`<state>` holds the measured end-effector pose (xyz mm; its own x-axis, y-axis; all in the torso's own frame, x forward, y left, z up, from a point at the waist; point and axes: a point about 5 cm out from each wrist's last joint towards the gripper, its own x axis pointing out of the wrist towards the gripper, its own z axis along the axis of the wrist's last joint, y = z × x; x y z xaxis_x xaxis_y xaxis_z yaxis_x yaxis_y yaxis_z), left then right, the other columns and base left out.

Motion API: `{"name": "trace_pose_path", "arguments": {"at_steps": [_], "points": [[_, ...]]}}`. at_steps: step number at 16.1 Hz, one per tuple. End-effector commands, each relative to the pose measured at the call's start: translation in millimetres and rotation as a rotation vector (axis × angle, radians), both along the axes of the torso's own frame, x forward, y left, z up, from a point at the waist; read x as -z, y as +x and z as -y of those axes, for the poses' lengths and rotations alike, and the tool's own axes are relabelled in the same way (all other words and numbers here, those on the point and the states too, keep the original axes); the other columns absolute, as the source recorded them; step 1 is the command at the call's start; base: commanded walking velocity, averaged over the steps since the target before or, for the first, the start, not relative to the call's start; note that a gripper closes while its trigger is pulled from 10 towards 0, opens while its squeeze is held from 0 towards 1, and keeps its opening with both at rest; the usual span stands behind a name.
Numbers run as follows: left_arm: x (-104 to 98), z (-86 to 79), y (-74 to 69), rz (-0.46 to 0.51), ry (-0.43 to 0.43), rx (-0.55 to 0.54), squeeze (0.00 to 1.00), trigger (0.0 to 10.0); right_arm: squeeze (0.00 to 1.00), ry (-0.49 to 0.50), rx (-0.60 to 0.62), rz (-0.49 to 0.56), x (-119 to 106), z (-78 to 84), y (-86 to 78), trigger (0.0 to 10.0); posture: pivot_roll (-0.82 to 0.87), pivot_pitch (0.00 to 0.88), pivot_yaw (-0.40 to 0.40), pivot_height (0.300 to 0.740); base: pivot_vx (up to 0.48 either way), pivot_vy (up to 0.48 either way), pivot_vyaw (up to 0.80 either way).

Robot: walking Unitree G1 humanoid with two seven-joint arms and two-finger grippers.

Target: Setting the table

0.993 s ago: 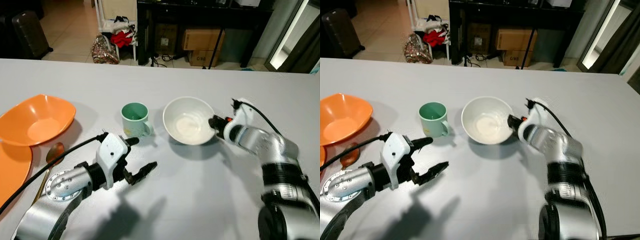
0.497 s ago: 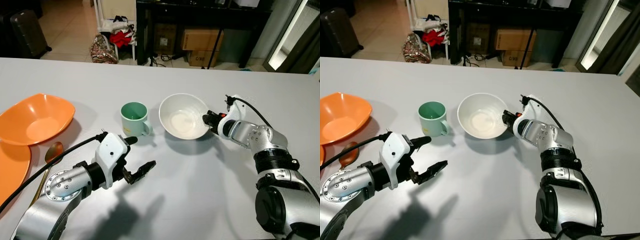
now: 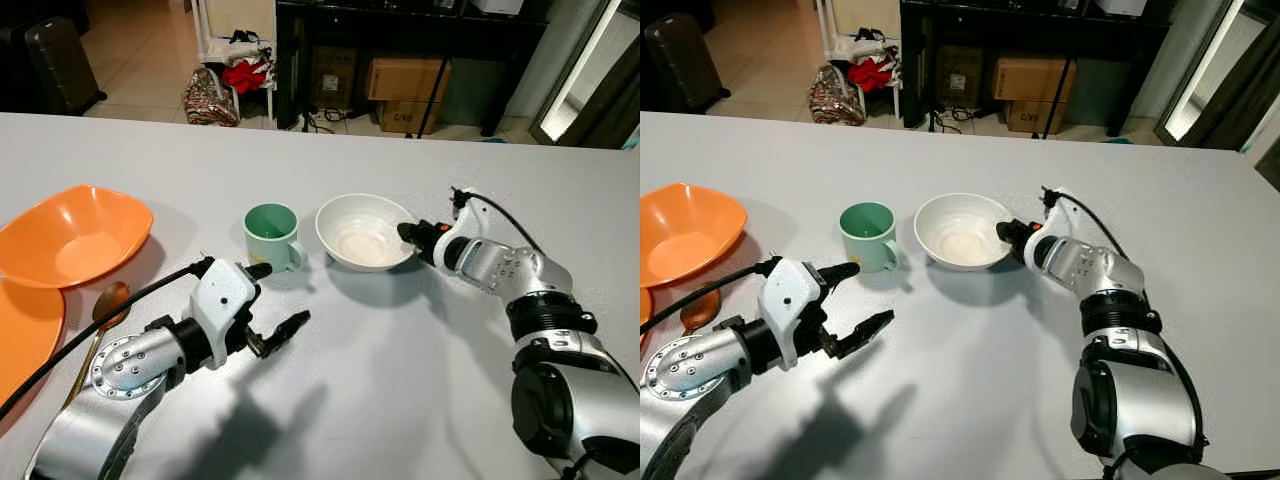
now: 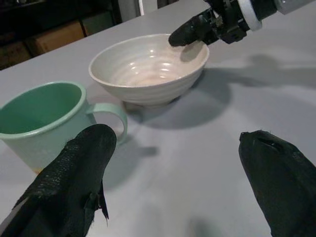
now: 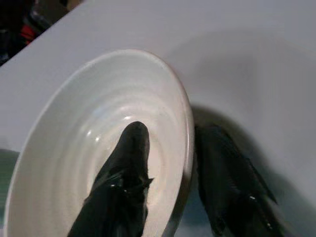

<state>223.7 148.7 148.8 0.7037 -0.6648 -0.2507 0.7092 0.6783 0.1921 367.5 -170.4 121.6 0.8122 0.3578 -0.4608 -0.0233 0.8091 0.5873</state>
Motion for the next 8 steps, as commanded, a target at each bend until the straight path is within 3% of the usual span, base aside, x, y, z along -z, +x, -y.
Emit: {"name": "trace_pose_path", "arguments": {"at_steps": [1,4,6,8], "points": [[0.1,-0.9,1.8,0.013,0.008,-0.015,0.0,10.0,1.0,-0.03,-0.002,0.043,-15.5,12.1,-2.8,10.0,0.09,0.0,-0.082,0.74,0.0,0.0,0.0],[1.5,-3.7,-0.7,0.012,0.01,-0.034,0.0,10.0,1.0,-0.025,-0.006,0.096,-34.2,21.3,-22.1,10.0,0.09,0.0,-0.079,0.74,0.0,0.0,0.0],[-0.1,-3.4,2.5,0.019,-0.035,-0.083,0.0,10.0,1.0,-0.07,-0.02,0.168,-50.1,29.3,-54.9,10.0,0.08,0.0,-0.074,0.74,0.0,0.0,0.0],[-4.0,-4.4,10.2,0.02,-0.086,-0.169,0.0,10.0,1.0,-0.252,-0.026,0.332,-66.0,27.5,-93.2,10.0,0.07,0.0,-0.061,0.74,0.0,0.0,0.0]]}}
